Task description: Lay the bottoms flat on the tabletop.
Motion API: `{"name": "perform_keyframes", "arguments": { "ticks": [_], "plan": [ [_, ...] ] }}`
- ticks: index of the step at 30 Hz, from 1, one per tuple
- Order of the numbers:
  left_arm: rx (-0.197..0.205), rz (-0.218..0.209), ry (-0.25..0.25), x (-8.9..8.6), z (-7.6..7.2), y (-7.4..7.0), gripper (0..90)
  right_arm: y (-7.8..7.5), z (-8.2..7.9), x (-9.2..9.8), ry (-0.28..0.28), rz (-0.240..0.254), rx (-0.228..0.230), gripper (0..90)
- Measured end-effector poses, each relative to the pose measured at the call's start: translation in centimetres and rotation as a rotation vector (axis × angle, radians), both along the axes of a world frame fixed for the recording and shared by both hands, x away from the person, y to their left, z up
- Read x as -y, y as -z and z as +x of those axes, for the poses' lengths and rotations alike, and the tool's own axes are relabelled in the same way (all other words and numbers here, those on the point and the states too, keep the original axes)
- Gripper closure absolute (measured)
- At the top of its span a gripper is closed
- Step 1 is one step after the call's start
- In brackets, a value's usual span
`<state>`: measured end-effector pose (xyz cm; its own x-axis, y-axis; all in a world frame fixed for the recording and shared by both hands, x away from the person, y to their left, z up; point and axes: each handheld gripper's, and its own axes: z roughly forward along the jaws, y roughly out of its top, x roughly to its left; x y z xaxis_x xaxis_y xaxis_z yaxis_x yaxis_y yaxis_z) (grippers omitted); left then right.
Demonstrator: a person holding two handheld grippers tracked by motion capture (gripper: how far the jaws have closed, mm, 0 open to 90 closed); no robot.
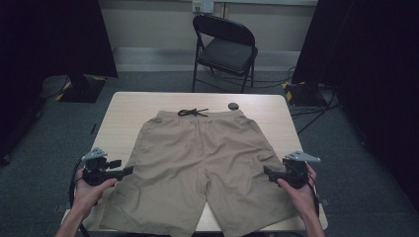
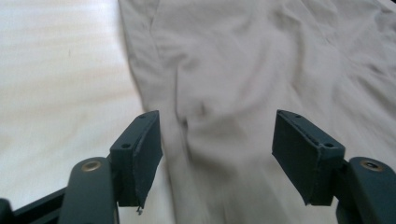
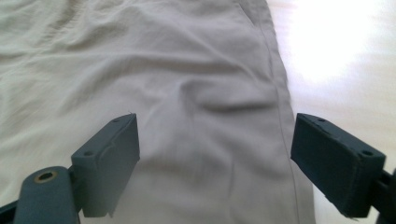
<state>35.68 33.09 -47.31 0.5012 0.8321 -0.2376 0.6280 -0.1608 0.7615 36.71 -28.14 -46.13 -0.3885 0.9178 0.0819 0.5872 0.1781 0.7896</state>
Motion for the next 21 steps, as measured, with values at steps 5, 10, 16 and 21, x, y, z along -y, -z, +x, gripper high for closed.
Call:
{"name": "perform_keyframes", "arguments": {
  "ticks": [5,10,16,21],
  "plan": [
    [-0.031,0.018,0.026,0.3,-0.9,1.1,30.9,1.9,-2.6,1.8,0.039,-0.040,-0.023,14.8],
    [-0.028,0.077,0.041,1.0,-1.3,2.2,27.4,3.3,-2.8,2.6,0.067,-0.080,-0.066,15.6],
    [-0.016,0.086,0.047,1.2,-1.4,2.3,25.7,3.8,-2.8,2.4,0.071,-0.111,-0.044,15.3],
    [-0.010,0.087,0.046,1.2,-1.4,2.3,25.6,3.8,-2.8,2.3,0.075,-0.111,-0.045,15.1]
  ]
}}
